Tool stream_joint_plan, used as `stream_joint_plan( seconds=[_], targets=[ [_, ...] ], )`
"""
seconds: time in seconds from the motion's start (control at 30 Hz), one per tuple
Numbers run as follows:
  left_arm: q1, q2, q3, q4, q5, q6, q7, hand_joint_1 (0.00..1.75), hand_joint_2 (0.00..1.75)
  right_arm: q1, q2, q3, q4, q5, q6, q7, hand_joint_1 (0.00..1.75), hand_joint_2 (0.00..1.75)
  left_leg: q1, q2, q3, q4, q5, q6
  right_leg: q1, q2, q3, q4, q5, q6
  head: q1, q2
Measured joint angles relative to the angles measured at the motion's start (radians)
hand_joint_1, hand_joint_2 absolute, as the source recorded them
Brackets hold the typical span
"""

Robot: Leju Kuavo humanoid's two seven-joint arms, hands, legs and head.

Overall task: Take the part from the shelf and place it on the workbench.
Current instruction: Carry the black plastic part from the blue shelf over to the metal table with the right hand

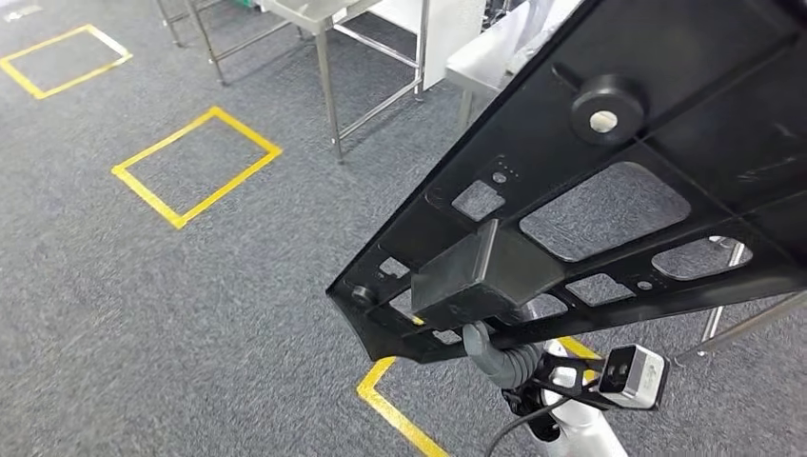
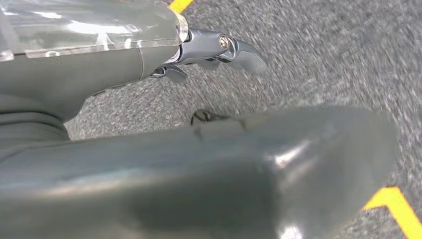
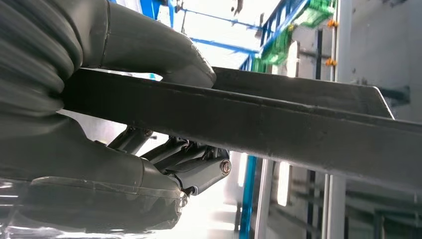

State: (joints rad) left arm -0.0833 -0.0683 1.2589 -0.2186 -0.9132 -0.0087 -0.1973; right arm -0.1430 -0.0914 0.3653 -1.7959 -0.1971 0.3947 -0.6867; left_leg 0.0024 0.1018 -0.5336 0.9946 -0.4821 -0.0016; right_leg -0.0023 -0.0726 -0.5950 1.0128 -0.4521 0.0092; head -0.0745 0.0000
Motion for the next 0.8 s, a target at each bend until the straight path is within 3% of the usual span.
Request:
stream_joint_plan(
  seconds=[0.07,0.13,0.2,0.23,0.27,0.3,0.33,0.37,0.43,0.5,0.57,0.63,0.7,0.73,0.77,0.8],
  targets=[
    [-0.003,0.0,0.0,0.0,-0.001,-0.002,-0.002,0.0,0.0,0.002,0.0,-0.004,0.0,-0.001,0.0,-0.001,1.75,1.75,0.001,0.015,0.006,0.001,-0.006,-0.011,-0.002,0.025,-0.001,-0.003,0.003,-0.009,0.0,0.0],
    [-0.005,0.0,0.0,0.0,0.0,-0.003,-0.002,0.0,0.0,0.002,0.0,-0.006,0.0,-0.001,0.001,-0.002,1.75,1.75,0.006,-0.017,-0.006,0.04,-0.037,-0.022,-0.008,0.048,0.002,-0.008,0.007,-0.02,0.0,0.0],
    [-0.003,0.0,0.0,0.0,0.002,-0.002,-0.002,0.0,0.0,0.0,0.0,-0.007,0.0,-0.002,0.001,-0.003,1.75,1.75,0.01,-0.071,-0.059,0.158,-0.101,-0.028,-0.011,0.07,0.002,-0.009,0.009,-0.028,0.0,0.0],
    [-0.001,0.0,0.0,0.0,0.002,-0.001,-0.002,0.0,0.0,0.0,0.001,-0.007,0.001,-0.002,0.002,-0.003,1.75,1.75,0.01,-0.084,-0.095,0.23,-0.13,-0.03,-0.01,0.084,0.002,-0.009,0.009,-0.03,0.0,0.0],
    [0.001,0.0,0.0,0.0,0.003,-0.001,-0.002,0.0,0.0,0.0,0.001,-0.007,0.002,-0.002,0.002,-0.003,1.75,1.75,0.01,-0.089,-0.122,0.281,-0.143,-0.031,-0.01,0.098,0.002,-0.008,0.009,-0.03,0.0,0.0],
    [0.003,0.0,0.0,0.0,0.004,0.0,-0.002,0.0,0.0,0.0,0.001,-0.007,0.004,-0.002,0.002,-0.003,1.75,1.75,0.01,-0.092,-0.135,0.299,-0.136,-0.031,-0.009,0.112,0.002,-0.007,0.009,-0.03,0.0,0.0],
    [0.004,0.0,0.0,0.0,0.005,0.001,-0.001,0.0,0.0,0.0,0.001,-0.007,0.005,-0.002,0.002,-0.003,1.75,1.75,0.011,-0.094,-0.129,0.275,-0.108,-0.029,-0.009,0.127,0.003,-0.006,0.008,-0.03,0.0,0.0],
    [0.004,0.001,0.0,0.0,0.005,0.001,-0.001,0.0,0.0,-0.001,0.001,-0.007,0.005,-0.002,0.002,-0.003,1.75,1.75,0.012,-0.101,-0.106,0.216,-0.067,-0.027,-0.01,0.141,0.004,-0.004,0.007,-0.028,0.0,0.0],
    [0.004,0.002,0.001,0.0,0.006,0.002,-0.002,0.0,0.0,-0.005,0.001,-0.006,0.006,-0.004,0.002,-0.002,1.75,1.75,0.016,-0.139,-0.052,0.082,-0.007,-0.021,-0.01,0.166,0.001,0.003,0.005,-0.021,0.0,0.0],
    [0.004,0.003,0.002,0.0,0.009,0.004,-0.002,0.0,0.0,-0.01,0.001,-0.006,0.006,-0.005,0.003,0.0,1.75,1.75,0.016,-0.164,-0.029,0.026,0.004,-0.012,-0.01,0.186,-0.005,0.007,0.005,-0.009,0.0,0.0],
    [0.001,0.002,0.004,0.0,0.011,0.006,-0.002,0.0,0.0,-0.013,0.001,-0.006,0.006,-0.007,0.003,0.003,1.75,1.75,0.015,-0.15,-0.026,0.021,0.006,0.0,-0.011,0.203,-0.01,0.005,0.009,0.005,0.0,0.0],
    [-0.003,0.001,0.005,0.0,0.013,0.006,-0.003,0.0,0.0,-0.015,0.001,-0.006,0.007,-0.007,0.003,0.004,1.75,1.75,0.018,-0.129,-0.023,0.013,0.012,0.015,-0.008,0.173,-0.024,0.03,-0.01,0.014,0.0,0.0],
    [-0.003,0.001,0.006,0.0,0.014,0.006,-0.004,0.0,0.0,-0.019,0.001,-0.005,0.01,-0.008,0.003,0.005,1.75,1.75,0.017,-0.105,-0.023,0.008,0.015,0.026,-0.006,0.112,-0.074,0.135,-0.069,0.019,0.0,0.0],
    [-0.001,0.001,0.007,0.0,0.015,0.006,-0.004,0.0,0.0,-0.02,0.001,-0.004,0.011,-0.008,0.003,0.005,1.75,1.75,0.015,-0.093,-0.023,0.008,0.014,0.029,-0.007,0.093,-0.108,0.206,-0.101,0.022,0.0,0.0],
    [0.001,0.002,0.008,0.0,0.015,0.006,-0.005,0.0,0.0,-0.021,0.001,-0.003,0.014,-0.008,0.004,0.005,1.75,1.75,0.013,-0.08,-0.024,0.008,0.013,0.029,-0.009,0.085,-0.137,0.265,-0.121,0.024,0.0,0.0],
    [0.001,0.002,0.009,0.0,0.015,0.006,-0.005,0.0,0.0,-0.021,0.001,-0.003,0.016,-0.008,0.004,0.005,1.75,1.75,0.012,-0.067,-0.023,0.008,0.012,0.03,-0.011,0.08,-0.15,0.293,-0.123,0.025,0.0,0.0]
  ],
)
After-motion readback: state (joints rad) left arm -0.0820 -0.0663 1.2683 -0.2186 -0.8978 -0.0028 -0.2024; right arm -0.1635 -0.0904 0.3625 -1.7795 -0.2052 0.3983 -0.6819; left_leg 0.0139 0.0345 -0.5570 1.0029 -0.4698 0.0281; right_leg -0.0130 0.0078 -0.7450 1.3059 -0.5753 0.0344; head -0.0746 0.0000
